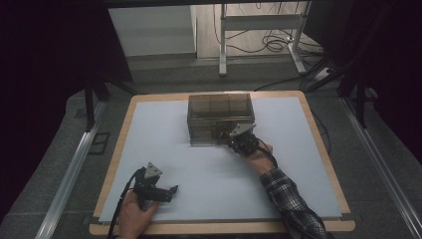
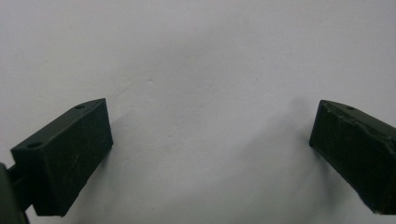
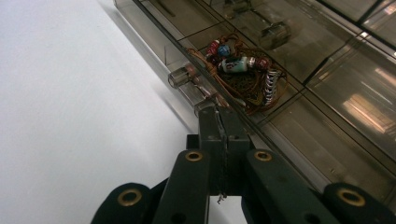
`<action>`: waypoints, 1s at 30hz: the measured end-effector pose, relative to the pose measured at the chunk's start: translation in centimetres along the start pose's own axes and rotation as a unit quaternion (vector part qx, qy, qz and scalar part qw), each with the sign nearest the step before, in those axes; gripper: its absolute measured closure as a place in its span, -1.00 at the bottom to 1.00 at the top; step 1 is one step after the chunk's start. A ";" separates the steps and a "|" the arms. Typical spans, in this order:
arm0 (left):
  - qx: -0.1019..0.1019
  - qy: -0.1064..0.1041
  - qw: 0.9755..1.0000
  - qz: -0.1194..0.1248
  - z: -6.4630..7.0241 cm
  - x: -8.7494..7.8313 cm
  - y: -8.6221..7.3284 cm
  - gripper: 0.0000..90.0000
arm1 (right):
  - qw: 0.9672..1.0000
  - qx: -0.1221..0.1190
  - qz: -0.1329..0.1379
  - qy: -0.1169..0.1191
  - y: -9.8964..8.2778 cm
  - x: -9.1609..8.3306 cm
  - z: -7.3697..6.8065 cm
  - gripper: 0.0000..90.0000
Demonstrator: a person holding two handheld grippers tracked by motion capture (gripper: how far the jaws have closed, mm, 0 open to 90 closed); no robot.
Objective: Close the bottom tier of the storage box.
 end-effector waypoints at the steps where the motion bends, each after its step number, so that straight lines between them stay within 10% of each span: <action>1: 0.000 0.000 1.000 0.000 0.0 0.0 0.0 -1.00 | 1.000 0.001 0.000 -0.001 0.0 0.0 0.0 0.97; 30: 0.000 0.000 1.000 0.000 0.0 0.0 0.0 -1.00 | 1.000 0.007 0.002 -0.018 0.7 0.7 1.1 0.97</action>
Point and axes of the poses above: each handheld gripper's, and its own axes: x roughly forward along the jaws, y roughly out of its top, z roughly to its right, the point moved 6 cm from there along x, roughly forward along the jaws, and after that the axes turned 6 degrees about -z, right-handed, at the moved point
